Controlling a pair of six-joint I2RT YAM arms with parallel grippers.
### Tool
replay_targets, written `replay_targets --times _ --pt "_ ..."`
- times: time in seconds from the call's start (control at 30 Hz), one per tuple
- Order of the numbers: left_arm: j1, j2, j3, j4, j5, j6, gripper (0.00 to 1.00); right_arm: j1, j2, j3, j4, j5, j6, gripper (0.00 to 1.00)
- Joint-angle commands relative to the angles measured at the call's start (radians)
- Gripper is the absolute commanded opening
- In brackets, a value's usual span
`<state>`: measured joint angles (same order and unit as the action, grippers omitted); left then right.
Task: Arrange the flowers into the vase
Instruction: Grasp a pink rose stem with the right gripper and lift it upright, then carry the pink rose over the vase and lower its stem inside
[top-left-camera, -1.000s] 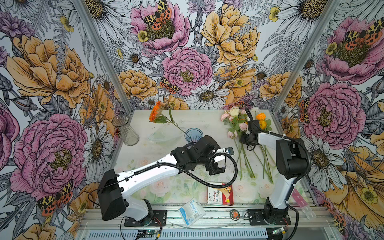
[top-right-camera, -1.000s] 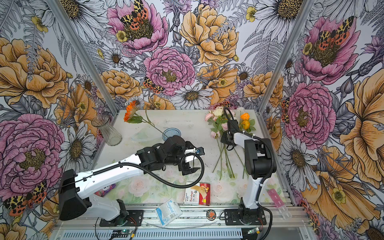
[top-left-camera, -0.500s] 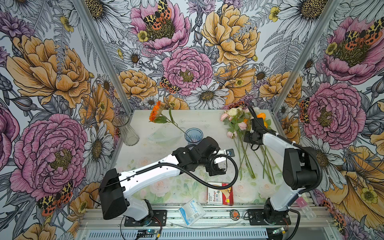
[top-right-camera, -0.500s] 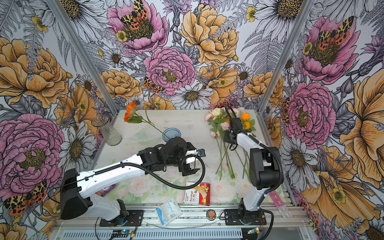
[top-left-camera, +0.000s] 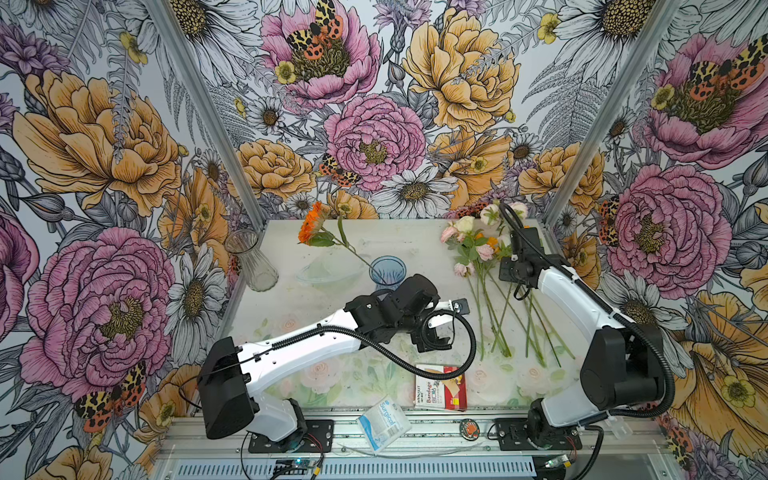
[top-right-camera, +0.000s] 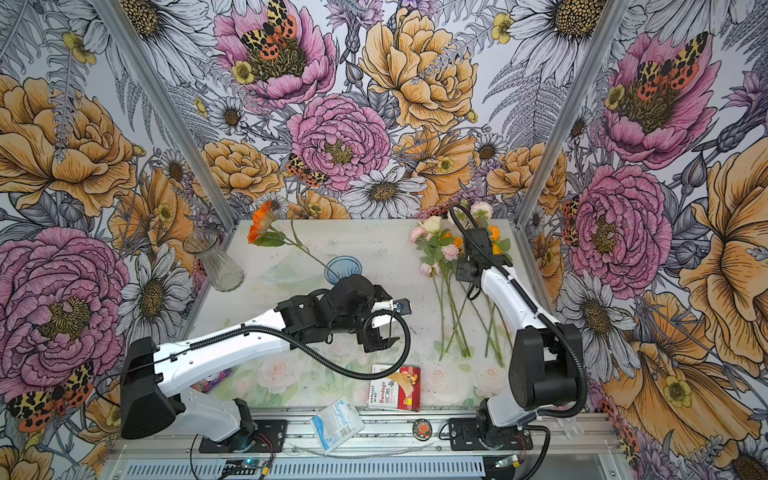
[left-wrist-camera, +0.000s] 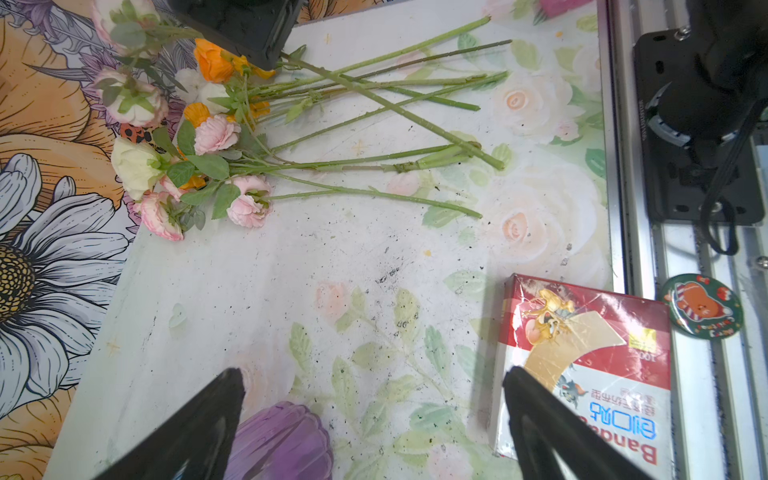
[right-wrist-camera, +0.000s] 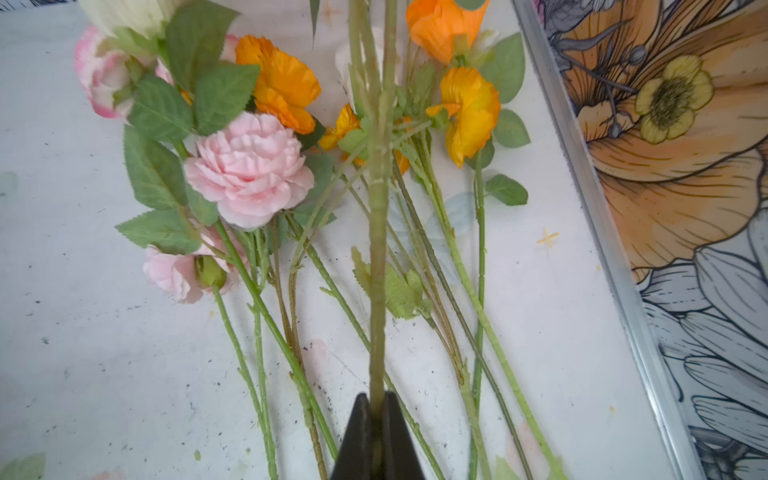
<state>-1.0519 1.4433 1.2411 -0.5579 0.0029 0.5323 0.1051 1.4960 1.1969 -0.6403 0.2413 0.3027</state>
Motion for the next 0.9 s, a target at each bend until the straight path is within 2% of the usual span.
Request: replay_targets --times 0.0,0.13,0.23,0.37,0.5,0.7,0.87 --pt "-0.010 -0.012 0.002 -0.001 -0.026 0.012 0.99 0.044 -0.105 0.057 0.017 0.079 -0.039 0.00" --pt "-0.004 -0.032 0.007 0.000 -0.023 0.001 0.99 0.106 -0.199 0.072 0.065 0.085 -0.096 0.00" --pt "0.005 -0.066 0.012 -0.002 -0.012 -0.008 0.99 0.142 -0.282 0.048 0.167 -0.003 -0.100 0.00" --pt "0.031 -0.135 0.015 -0.002 -0.020 -0.011 0.99 0.184 -0.366 -0.034 0.400 -0.141 -0.066 0.00" --pt "0.087 -0.191 0.020 -0.002 0.005 -0.021 0.99 0.273 -0.401 -0.097 0.635 -0.121 -0.071 0.00" --pt "0.209 -0.280 0.019 0.016 0.087 -0.039 0.99 0.394 -0.334 -0.093 0.923 -0.063 -0.110 0.00" --pt "0.314 -0.339 -0.015 0.064 0.211 -0.048 0.99 0.492 -0.216 0.050 0.968 -0.022 -0.175 0.00"
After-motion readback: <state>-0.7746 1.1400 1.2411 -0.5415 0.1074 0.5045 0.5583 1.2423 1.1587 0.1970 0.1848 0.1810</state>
